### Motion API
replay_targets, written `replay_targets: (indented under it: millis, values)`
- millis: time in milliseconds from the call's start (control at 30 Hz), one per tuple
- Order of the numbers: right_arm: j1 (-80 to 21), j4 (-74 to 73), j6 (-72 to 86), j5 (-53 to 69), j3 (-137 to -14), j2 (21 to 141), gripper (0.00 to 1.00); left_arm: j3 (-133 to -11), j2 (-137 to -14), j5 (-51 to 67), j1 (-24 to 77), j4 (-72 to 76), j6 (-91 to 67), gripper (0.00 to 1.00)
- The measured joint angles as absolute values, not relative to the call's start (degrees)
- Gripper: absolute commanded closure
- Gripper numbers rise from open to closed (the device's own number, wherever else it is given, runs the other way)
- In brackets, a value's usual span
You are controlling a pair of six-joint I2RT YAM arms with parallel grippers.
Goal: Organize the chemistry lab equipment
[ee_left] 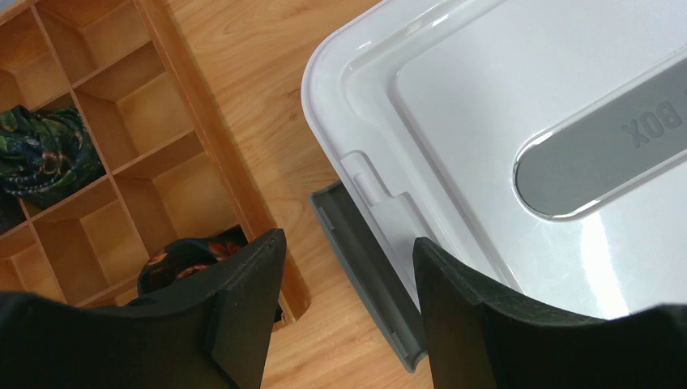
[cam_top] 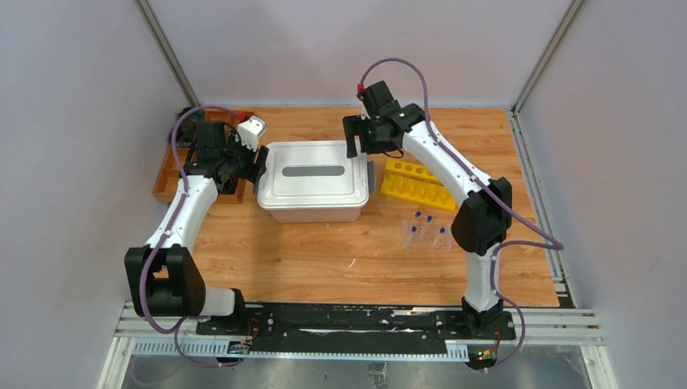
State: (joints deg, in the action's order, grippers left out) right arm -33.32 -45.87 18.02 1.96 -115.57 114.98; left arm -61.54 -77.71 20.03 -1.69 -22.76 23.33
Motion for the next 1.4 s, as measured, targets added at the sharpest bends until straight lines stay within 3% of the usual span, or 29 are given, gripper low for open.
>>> replay_targets:
  millis: [167, 433, 900, 1400]
  values:
    - [-32.3, -42.4, 20.9, 3.7, -106.5, 105.3, 0.05, -61.5, -77.7, 19.9, -1.7, -22.7, 23.1, 0.33]
    - [-30.5, -25.3, 27.7, 10.7, -80.9, 89.8, 0.04, -62.4, -77.7, 19.4, -1.7, -23.3, 22.5, 0.30]
    - [-26.3, -4.6, 37.9, 21.1, -64.9, 89.8, 0.03, -62.4, -77.3, 20.1, -1.7, -24.0, 22.7, 0.30]
    - [-25.7, 13.9, 49.4, 30.0, -58.1, 93.8, 0.05, -62.4, -77.3, 20.7, -1.7, -24.2, 23.6, 0.31]
